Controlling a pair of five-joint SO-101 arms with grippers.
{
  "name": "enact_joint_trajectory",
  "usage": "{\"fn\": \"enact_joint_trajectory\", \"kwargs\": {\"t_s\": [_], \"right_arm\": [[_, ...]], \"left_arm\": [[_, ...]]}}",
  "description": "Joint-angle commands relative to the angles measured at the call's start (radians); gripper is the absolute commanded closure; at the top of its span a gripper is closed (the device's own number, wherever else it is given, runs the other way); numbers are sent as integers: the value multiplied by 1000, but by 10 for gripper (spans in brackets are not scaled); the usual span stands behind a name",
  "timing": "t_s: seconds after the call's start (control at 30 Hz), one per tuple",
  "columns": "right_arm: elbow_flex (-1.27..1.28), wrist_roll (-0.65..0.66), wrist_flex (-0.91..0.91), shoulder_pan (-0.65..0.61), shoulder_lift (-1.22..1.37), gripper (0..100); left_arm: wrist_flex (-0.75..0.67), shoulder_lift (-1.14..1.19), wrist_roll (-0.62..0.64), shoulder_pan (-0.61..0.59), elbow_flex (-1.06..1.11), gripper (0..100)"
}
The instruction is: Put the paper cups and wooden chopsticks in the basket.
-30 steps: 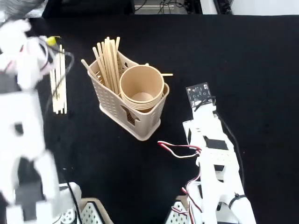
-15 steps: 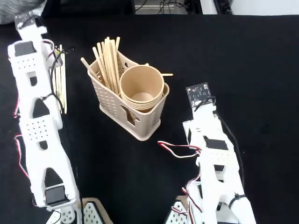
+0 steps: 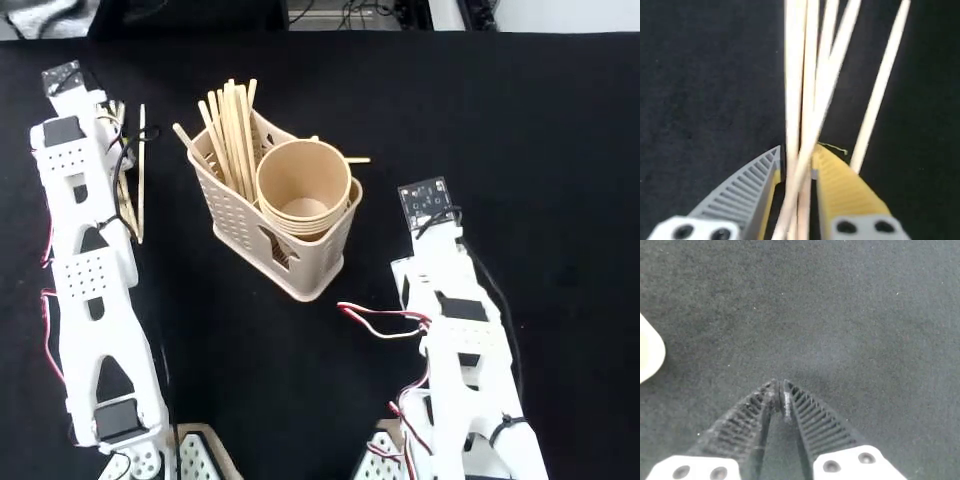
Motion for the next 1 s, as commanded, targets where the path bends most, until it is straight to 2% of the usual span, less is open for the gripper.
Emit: {"fn": "enact_joint_trajectory", "kwargs": {"t_s": [0.0,0.07,0.2,0.43,0.8,0.97], "right_arm": [[-8,9,-21,-15,-24,984],[-8,9,-21,-15,-24,984],[-8,9,-21,-15,-24,984],[-8,9,-21,-15,-24,984],[-8,9,-21,-15,-24,984],[-8,9,-21,-15,-24,984]], "left_arm": [[26,-9,-9,-64,7,964],[40,-9,-9,-54,-18,967],[157,-9,-9,-36,-153,971],[255,-175,-9,-33,-151,971],[267,-508,-8,-41,-134,971],[267,-683,-8,-33,-16,971]]}}
